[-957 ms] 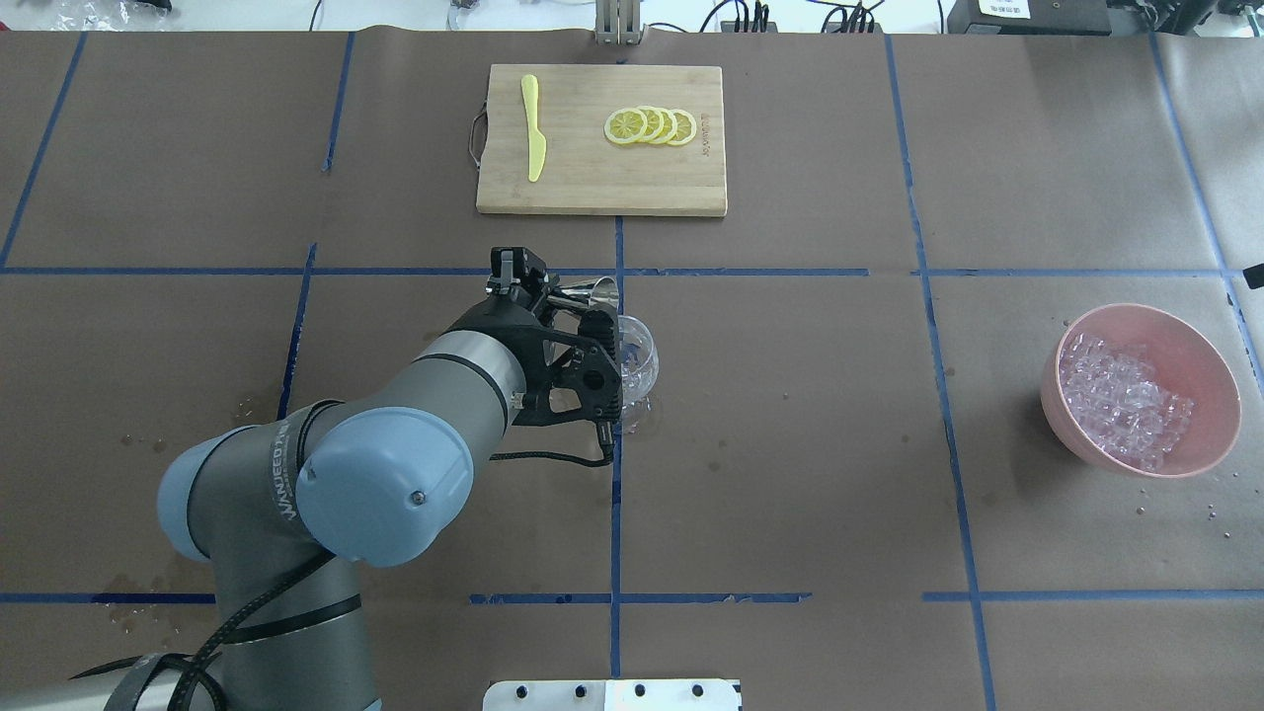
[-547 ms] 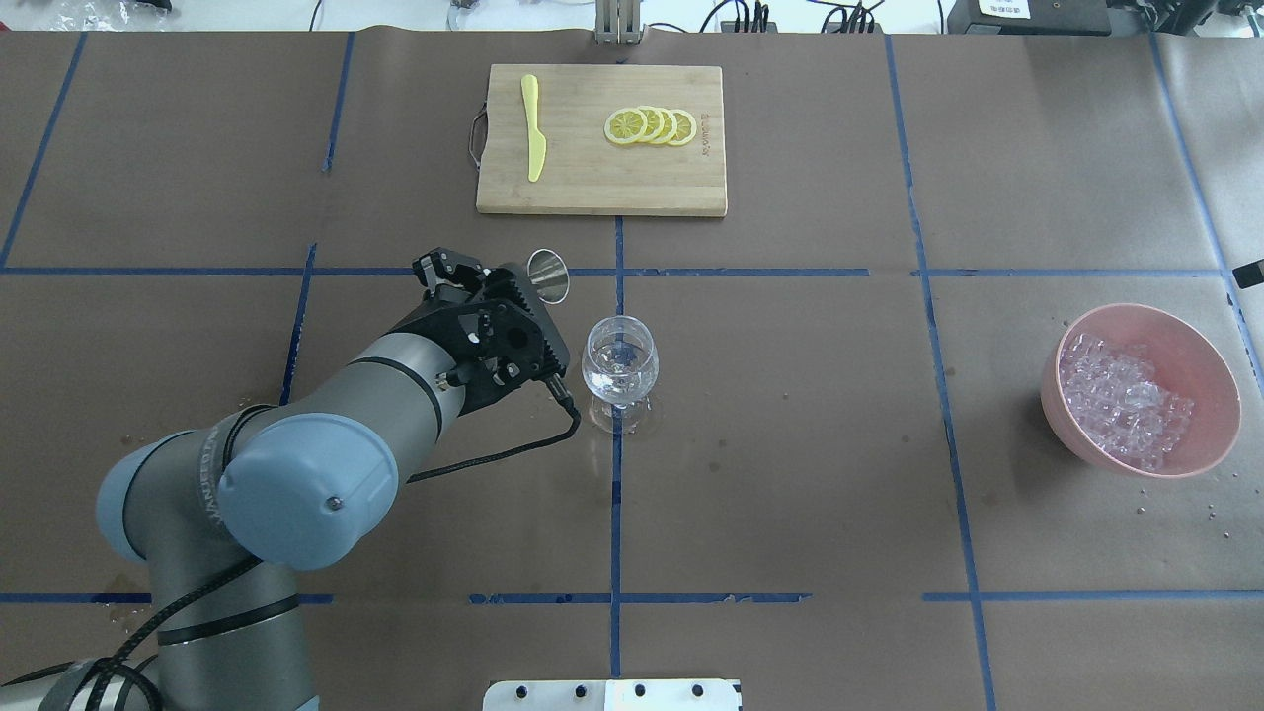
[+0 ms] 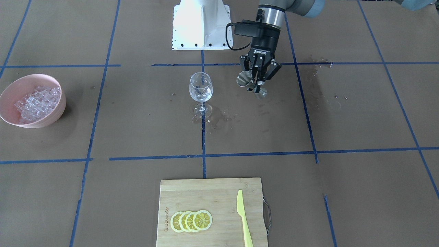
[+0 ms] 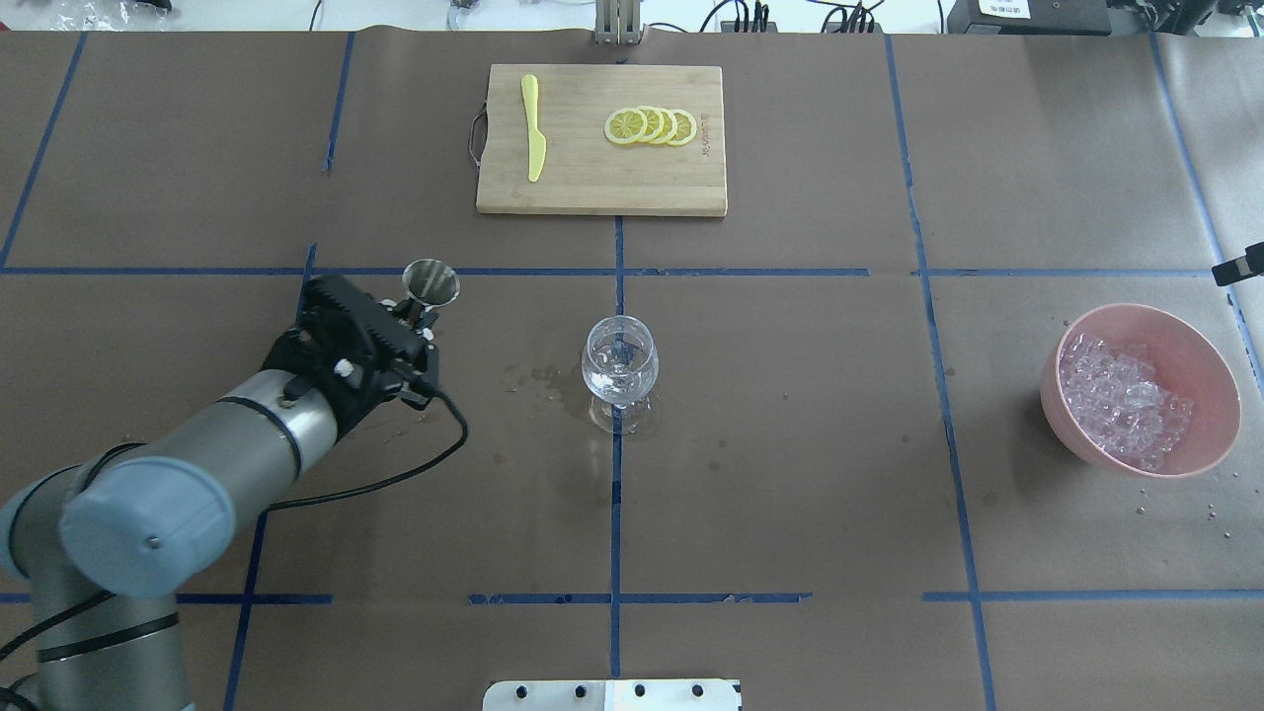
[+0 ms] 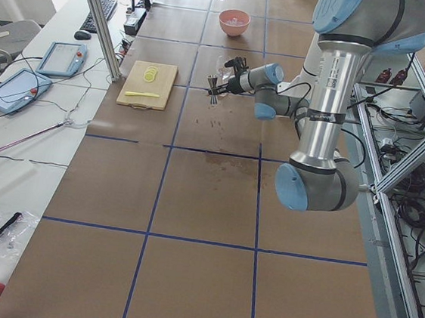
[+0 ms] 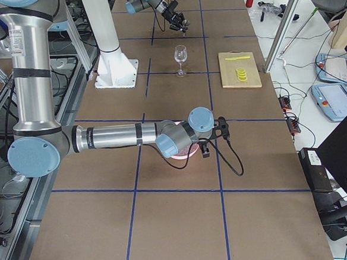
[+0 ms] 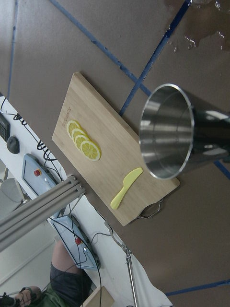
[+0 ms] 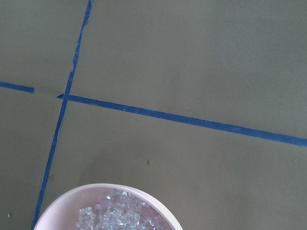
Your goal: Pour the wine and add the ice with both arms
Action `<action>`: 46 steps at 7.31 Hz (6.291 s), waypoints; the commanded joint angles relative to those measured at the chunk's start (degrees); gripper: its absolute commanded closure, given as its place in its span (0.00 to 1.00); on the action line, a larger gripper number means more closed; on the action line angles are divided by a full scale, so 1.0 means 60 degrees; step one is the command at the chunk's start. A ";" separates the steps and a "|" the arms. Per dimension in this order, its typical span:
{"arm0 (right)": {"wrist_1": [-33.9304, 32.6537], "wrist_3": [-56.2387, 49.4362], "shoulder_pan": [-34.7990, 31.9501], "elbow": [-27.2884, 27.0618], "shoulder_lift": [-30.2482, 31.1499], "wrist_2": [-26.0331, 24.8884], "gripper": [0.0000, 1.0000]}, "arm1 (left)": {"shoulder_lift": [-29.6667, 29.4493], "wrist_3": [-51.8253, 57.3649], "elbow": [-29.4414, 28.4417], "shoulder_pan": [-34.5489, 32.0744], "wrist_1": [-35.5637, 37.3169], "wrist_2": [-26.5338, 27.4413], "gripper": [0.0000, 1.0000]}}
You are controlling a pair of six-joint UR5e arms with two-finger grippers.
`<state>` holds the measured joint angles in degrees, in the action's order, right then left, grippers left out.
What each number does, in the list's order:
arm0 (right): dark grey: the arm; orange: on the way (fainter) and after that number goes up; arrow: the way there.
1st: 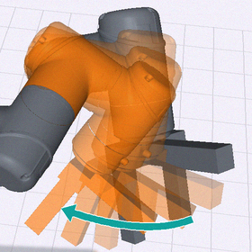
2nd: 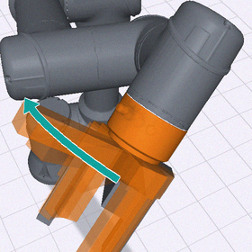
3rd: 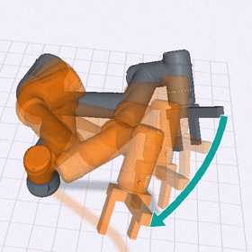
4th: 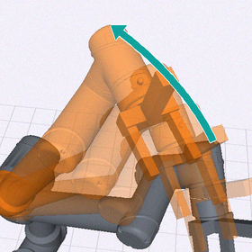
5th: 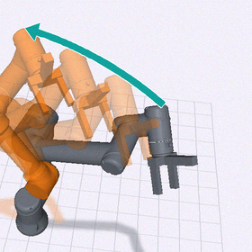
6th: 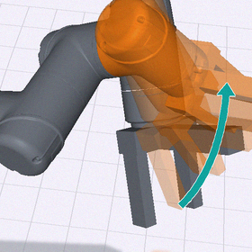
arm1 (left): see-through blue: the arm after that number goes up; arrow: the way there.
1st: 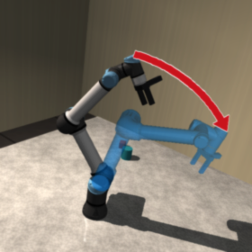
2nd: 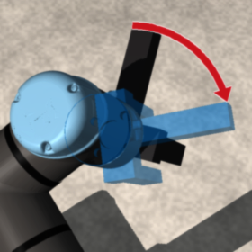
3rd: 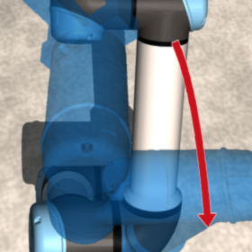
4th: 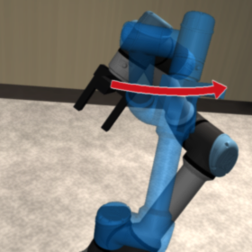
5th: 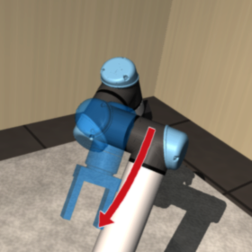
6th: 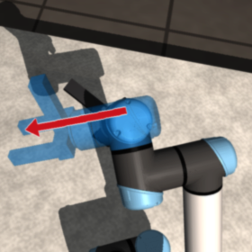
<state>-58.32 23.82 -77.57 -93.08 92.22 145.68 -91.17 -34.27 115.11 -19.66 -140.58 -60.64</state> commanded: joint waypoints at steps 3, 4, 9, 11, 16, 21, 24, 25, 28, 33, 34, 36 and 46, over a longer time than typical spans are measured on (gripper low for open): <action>0.0844 0.1011 0.0213 -0.0014 0.0010 -0.0257 0.00 | 0.2363 -0.2534 -0.3301 0.0082 -0.6130 0.1400 1.00; 0.0844 0.1011 0.0198 -0.0028 0.0010 -0.0286 0.00 | 0.2508 -0.2637 -0.3508 0.0098 -0.6145 0.1493 1.00; 0.1048 0.1011 0.0198 -0.0029 0.0069 -0.0316 0.00 | 0.2422 -0.3180 -0.3657 0.1283 -0.6029 0.2739 1.00; 0.1049 0.1011 0.0213 -0.0029 0.0084 -0.0316 0.00 | 0.2407 -0.3180 -0.3890 0.1415 -0.6014 0.2754 1.00; 0.1049 0.1025 0.0213 -0.0043 0.0084 -0.0316 0.00 | 0.2378 -0.3151 -0.3906 0.1533 -0.6014 0.2710 0.96; 0.1063 0.1011 0.0213 -0.0043 0.0084 -0.0316 0.00 | 0.2378 -0.3122 -0.3877 0.1607 -0.6072 0.2652 0.65; 0.1063 0.1011 0.0198 -0.0043 0.0084 -0.0316 0.00 | 0.2392 -0.3121 -0.3877 0.1621 -0.6087 0.2622 0.65; 0.1063 0.1025 0.0213 -0.0043 0.0084 -0.0316 0.00 | 0.2421 -0.3107 -0.3877 0.1621 -0.6087 0.2622 0.55; 0.1063 0.1040 0.0198 -0.0160 0.0084 -0.0316 0.00 | 0.2524 -0.3107 -0.3862 0.1621 -0.6087 0.2404 0.16; 0.1049 0.1099 0.0198 -0.0395 0.0113 -0.0374 0.00 | 0.4803 -0.3019 -0.2299 0.1475 -0.5999 -0.1280 0.01; 0.1034 0.1099 0.0198 -0.0395 0.0142 -0.0490 0.00 | 0.5230 -0.2830 -0.2135 0.1127 -0.5999 -0.2203 0.01; 0.1034 0.2497 0.0648 -0.0714 0.0331 -0.0753 0.00 | 0.5731 -0.1474 -0.2323 0.0045 -0.5999 -0.3583 0.01; 0.1034 0.6357 0.3684 -0.1757 0.1782 -0.3231 0.18 | 0.5674 0.1024 -0.3188 -0.2583 -0.6058 -0.6094 0.00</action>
<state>-52.12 61.08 -55.81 -103.62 102.56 126.43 -57.10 -27.96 95.91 -35.10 -176.90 -97.22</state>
